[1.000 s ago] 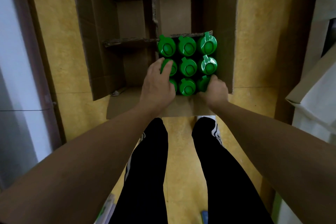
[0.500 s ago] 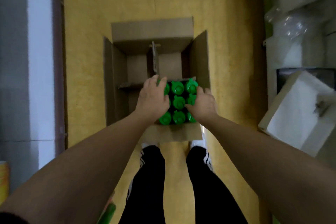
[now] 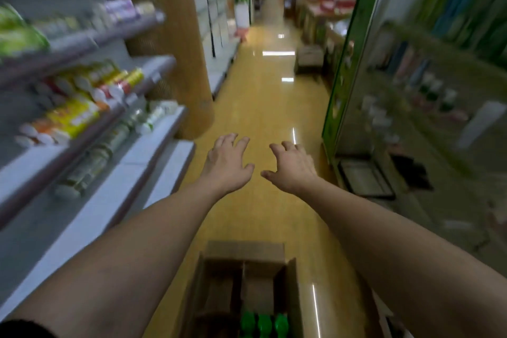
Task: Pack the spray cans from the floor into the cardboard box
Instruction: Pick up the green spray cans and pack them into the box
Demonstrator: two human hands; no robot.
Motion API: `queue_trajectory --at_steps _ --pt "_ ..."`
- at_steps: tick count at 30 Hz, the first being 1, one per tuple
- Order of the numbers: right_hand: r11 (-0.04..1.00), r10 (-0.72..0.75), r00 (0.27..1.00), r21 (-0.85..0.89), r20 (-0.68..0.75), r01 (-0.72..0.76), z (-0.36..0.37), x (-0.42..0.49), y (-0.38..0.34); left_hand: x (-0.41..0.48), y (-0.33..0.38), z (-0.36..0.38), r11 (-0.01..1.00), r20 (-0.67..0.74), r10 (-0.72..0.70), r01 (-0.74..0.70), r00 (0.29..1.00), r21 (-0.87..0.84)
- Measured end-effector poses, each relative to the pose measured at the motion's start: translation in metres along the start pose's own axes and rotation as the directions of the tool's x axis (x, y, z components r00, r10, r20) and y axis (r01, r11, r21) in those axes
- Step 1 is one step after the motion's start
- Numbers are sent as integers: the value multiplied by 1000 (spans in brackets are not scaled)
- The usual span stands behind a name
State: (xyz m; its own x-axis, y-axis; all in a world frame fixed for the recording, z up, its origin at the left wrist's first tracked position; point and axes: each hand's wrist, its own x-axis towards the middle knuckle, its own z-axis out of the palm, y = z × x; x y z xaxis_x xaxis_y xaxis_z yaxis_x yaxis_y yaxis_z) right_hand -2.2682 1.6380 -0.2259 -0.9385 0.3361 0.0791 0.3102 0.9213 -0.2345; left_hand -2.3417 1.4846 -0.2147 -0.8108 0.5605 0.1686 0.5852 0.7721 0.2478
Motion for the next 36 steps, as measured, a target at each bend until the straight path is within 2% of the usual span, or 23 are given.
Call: queue_trajectory --at_steps 3,8,13,17,19,23,28,36 --pt "999 -4 990 -53 -144 -3 -70 4 -13 17 18 -64 999 -142 37 -38 989 -4" --pt "986 32 966 -149 -258 -73 -144 -5 -22 37 35 -128 990 -223 143 -142 964 19" --pt "959 166 923 -161 -347 -233 -172 -43 -15 44 61 -142 959 -204 274 -282 940 -7" --pt "909 327 872 -133 -364 -396 -176 -93 4 37 99 -129 871 -151 477 -489 866 -54" --pt "853 429 815 -121 -389 -507 -177 -129 14 23 128 -120 818 -117 561 -571 820 -77" --pt "691 637 660 -84 -399 -718 -173 -227 29 -30 193 -100 643 -33 763 -764 645 -62" --pt "425 807 390 -22 -443 -905 -175 -382 30 -147 278 -91 380 -12 922 -911 386 -159" --pt "-4 875 -37 69 -483 -998 -180 -641 -39 -391 361 -105 -40 -64 998 -967 -25 -251"
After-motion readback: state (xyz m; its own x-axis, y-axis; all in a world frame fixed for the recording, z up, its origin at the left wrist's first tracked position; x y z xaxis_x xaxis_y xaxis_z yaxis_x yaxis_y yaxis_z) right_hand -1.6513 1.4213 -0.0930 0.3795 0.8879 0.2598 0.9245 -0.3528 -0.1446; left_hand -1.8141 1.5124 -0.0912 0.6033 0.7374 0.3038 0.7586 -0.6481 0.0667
